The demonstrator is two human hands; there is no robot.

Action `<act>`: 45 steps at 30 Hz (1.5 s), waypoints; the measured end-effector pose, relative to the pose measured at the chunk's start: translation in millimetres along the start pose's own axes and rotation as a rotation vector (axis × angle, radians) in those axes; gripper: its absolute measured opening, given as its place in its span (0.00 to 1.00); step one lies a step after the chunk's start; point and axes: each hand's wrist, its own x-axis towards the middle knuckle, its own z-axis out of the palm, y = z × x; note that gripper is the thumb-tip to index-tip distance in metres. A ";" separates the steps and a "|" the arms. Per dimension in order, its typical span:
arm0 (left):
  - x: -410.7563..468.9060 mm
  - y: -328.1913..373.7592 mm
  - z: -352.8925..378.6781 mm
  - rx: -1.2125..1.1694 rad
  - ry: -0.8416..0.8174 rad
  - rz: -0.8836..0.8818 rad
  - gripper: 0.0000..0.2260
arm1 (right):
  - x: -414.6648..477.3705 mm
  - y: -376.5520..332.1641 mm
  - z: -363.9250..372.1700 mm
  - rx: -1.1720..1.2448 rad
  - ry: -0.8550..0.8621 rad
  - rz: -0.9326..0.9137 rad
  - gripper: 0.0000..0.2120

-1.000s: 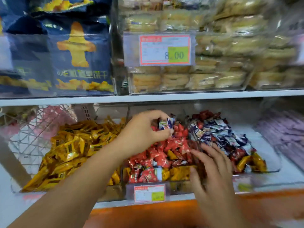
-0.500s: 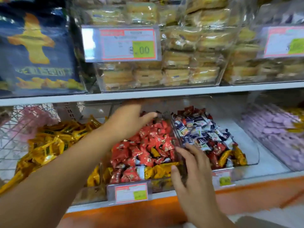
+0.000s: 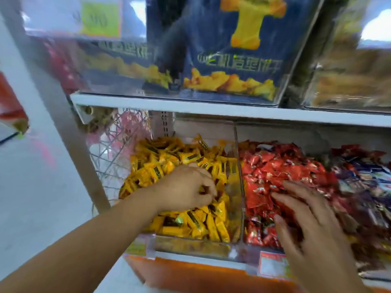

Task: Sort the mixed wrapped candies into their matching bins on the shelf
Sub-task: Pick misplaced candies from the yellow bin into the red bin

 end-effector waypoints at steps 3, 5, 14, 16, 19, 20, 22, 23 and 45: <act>11.0 -7.2 -0.1 -0.017 0.024 -0.082 0.12 | 2.5 -2.5 3.2 -0.063 0.027 0.023 0.17; 24.8 -0.2 -0.4 0.058 0.011 -0.134 0.10 | 2.1 -3.9 4.1 -0.091 0.042 0.016 0.17; 51.5 11.7 0.1 0.228 -0.287 -0.116 0.13 | -5.9 -3.1 3.2 -0.092 0.064 -0.021 0.16; 44.0 8.2 5.3 0.153 -0.199 -0.110 0.10 | -6.7 -2.8 3.4 -0.091 0.063 -0.035 0.16; 36.2 0.7 8.2 -0.047 -0.139 -0.162 0.06 | -7.4 -2.4 3.3 -0.093 0.068 -0.044 0.16; 34.4 0.7 4.9 -0.176 -0.119 -0.196 0.04 | -7.8 -2.2 3.1 -0.088 0.068 -0.045 0.16; 32.0 4.7 -7.8 -0.416 -0.058 -0.228 0.03 | -8.2 -1.0 2.7 -0.075 0.061 -0.046 0.16; 31.2 8.0 -16.6 -0.486 -0.027 -0.242 0.04 | -8.5 -0.1 2.7 -0.072 0.053 -0.045 0.16; 19.2 -28.8 -54.3 -0.030 0.136 -0.462 0.06 | -7.1 -2.7 2.3 -0.081 0.049 -0.053 0.17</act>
